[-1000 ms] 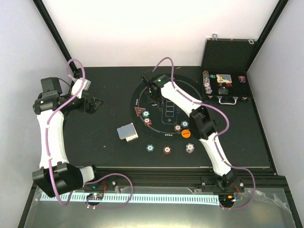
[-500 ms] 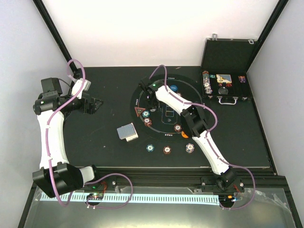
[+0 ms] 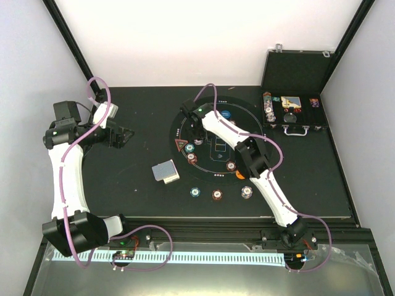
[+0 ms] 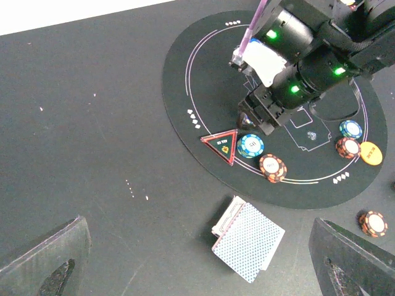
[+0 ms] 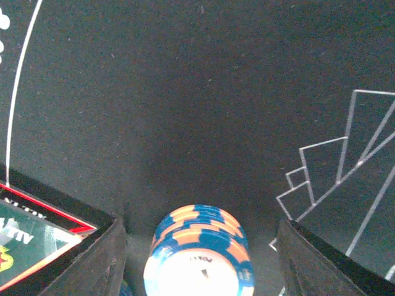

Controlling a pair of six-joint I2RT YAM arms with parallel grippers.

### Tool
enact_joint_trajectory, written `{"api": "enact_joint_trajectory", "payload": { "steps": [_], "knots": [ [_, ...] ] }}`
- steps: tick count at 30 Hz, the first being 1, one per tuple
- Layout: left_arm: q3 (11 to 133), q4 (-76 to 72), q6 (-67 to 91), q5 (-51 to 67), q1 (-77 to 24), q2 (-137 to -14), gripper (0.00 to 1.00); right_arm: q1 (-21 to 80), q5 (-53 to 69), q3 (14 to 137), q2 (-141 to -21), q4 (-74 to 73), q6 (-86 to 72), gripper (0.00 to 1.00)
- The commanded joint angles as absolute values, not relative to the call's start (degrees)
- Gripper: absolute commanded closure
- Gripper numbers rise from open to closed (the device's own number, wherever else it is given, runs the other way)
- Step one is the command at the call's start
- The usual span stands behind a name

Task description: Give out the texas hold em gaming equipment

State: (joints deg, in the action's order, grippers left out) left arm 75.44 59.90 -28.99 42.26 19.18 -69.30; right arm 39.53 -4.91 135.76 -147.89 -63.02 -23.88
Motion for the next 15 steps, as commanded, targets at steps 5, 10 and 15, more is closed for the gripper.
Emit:
{"api": "enact_joint_trajectory", "payload": {
  "steps": [5,10,15],
  "knots": [
    [75.1,59.1,-29.6,43.7,19.7,-67.7,0.01,38.9,-11.3,132.2,-134.4,-65.7,-22.6,0.29],
    [75.2,58.6,-29.1,44.5,19.7,-67.5,0.01,39.0,-13.5,110.1,-117.3,-60.2,-24.1,0.28],
    [74.8,57.7,-28.7,45.5,19.7,-67.9,0.01,39.3,-12.0,84.6,-100.7,-55.0,-27.7,0.24]
  ]
}}
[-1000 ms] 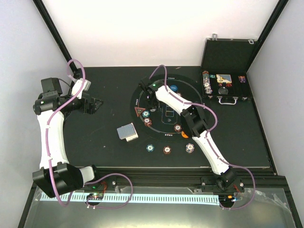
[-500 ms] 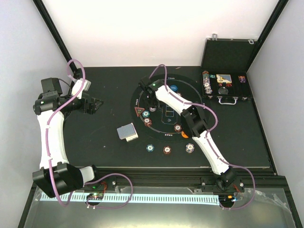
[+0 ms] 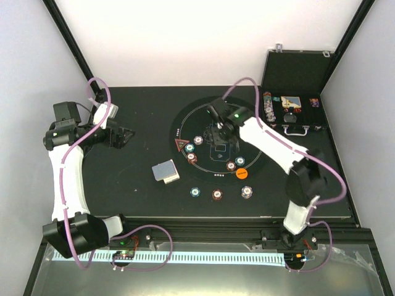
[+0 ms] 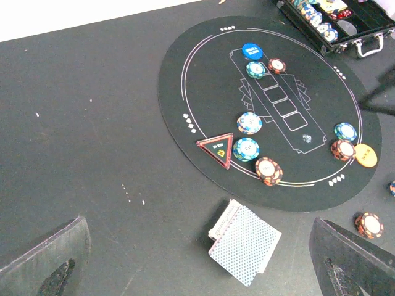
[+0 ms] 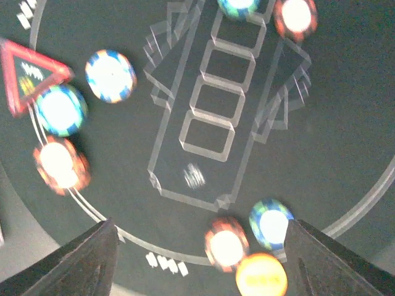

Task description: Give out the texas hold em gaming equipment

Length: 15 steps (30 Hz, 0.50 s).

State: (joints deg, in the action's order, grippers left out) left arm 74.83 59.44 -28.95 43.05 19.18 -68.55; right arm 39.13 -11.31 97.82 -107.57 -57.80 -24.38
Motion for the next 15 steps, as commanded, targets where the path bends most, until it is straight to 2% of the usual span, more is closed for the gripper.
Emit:
{"api": "enact_joint_trajectory", "payload": {
  "steps": [1,8,15],
  "knots": [
    [74.8,57.8,-28.7,45.8,19.6,-68.0,0.01,39.4,-11.7,80.3,-97.6,-54.7,-28.8,0.23],
    [74.6,57.0,-28.0,47.6,19.7,-68.0,0.01,40.3,-9.0,57.3,-81.8,-53.6,-34.7,0.14],
    [74.6,56.7,-27.4,47.8,19.7,-68.4,0.01,41.1,-3.8,49.0,-77.1,-51.0,-35.7,0.12]
  ]
}}
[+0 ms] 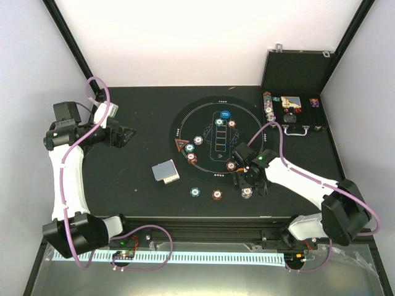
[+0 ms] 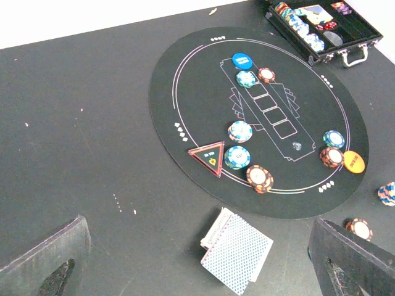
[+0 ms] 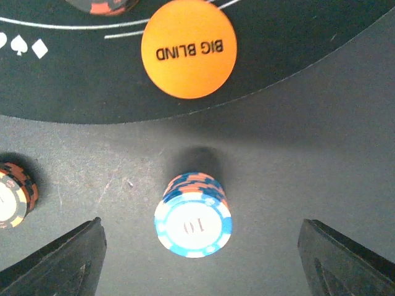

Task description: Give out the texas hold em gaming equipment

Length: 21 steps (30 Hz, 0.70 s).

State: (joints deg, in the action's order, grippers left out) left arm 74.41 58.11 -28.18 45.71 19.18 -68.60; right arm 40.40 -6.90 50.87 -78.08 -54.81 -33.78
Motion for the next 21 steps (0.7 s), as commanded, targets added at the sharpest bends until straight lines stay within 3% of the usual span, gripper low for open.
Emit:
{"api": "enact_joint_trajectory", "payload": {
  "steps": [1,5,13,21],
  "knots": [
    [74.5,56.6,-27.4,47.9,19.7,-68.3,0.01,41.3,-3.5,48.6,-77.4,-50.6,-35.5,0.12],
    [74.5,56.7,-27.4,47.6,19.7,-68.2,0.01,41.7,-4.0,48.0,-79.3,-49.7,-35.2,0.14],
    [74.6,56.9,-27.7,46.9,19.7,-68.0,0.01,42.1,-5.8,46.7,-81.7,-49.0,-35.3,0.31],
    [74.8,56.8,-27.7,46.7,19.7,-68.0,0.01,42.8,-7.0,46.4,-83.2,-49.2,-35.7,0.36]
  ]
}}
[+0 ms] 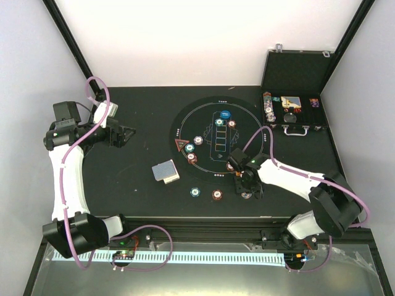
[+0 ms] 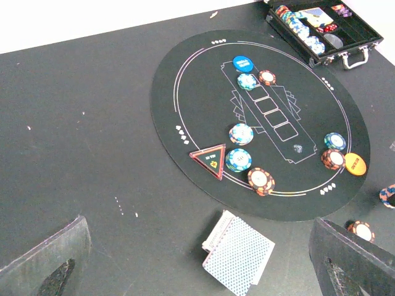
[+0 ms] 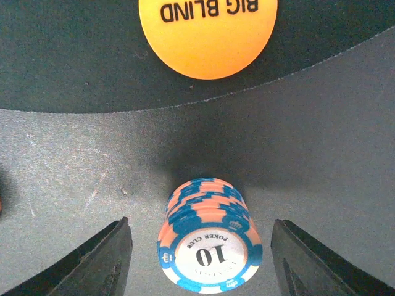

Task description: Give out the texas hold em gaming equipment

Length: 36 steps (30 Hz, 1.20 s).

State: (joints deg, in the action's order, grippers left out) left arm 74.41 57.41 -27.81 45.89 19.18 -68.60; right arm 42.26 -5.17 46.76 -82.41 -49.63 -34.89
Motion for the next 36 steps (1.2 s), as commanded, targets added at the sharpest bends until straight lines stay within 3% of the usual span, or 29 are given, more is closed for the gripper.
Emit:
{"api": "enact_joint_trajectory", "payload": {
  "steps": [1,16,22,32,36],
  "knots": [
    [74.8,56.9,-27.8,46.5,19.7,-67.9,0.01,42.9,-7.0,46.4,-83.4,-49.2,-35.7,0.36],
    [75.1,56.7,-27.7,45.9,19.7,-68.2,0.01,43.7,-8.2,46.5,-84.3,-49.8,-36.4,0.56],
    [75.4,57.0,-27.8,44.9,19.7,-68.0,0.01,43.7,-8.6,46.7,-85.0,-50.0,-36.6,0.59],
    [75.8,57.4,-27.9,44.5,19.7,-68.2,0.01,43.8,-9.1,49.7,-84.5,-52.9,-36.2,0.84],
    [75.8,57.4,-28.0,44.5,19.7,-68.1,0.01,43.7,-10.5,53.0,-83.7,-55.3,-35.9,0.87]
  ]
}}
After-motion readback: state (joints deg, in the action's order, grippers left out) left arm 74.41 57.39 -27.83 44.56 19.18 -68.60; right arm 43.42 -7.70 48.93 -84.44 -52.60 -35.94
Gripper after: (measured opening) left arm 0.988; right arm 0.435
